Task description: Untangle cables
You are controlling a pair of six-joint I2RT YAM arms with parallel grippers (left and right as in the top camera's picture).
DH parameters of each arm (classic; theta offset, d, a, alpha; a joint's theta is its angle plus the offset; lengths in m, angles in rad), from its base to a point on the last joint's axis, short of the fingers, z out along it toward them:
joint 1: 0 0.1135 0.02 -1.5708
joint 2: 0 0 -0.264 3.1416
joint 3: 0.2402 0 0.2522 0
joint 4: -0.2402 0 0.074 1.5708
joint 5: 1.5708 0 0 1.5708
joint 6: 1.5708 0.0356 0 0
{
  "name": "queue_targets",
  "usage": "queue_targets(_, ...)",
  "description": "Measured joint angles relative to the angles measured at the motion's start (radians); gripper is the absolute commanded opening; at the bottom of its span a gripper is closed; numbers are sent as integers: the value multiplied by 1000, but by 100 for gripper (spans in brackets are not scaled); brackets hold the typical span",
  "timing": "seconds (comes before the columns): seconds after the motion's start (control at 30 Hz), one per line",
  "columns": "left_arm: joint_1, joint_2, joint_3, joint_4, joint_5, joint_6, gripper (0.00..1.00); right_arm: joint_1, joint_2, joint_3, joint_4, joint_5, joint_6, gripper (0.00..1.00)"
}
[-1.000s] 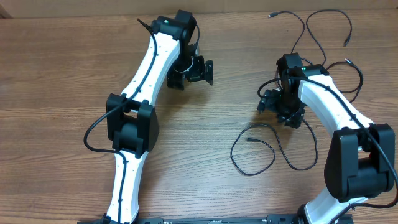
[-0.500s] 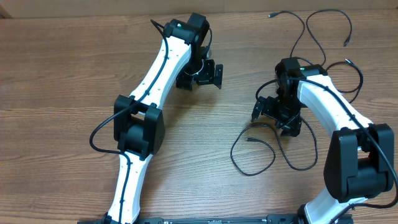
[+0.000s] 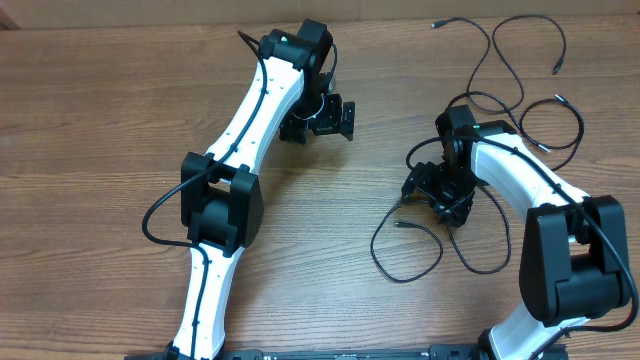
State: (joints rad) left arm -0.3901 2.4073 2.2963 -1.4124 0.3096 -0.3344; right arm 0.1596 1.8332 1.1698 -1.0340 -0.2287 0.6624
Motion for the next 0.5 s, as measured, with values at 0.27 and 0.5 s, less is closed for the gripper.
queue_targets(0.27,0,0,0,2,0,0,99,0,-1,-26,55,0,57,73)
queue_targets(0.5,0,0,0,2,0,0,100,0,-13,-109,141,-2,100,68)
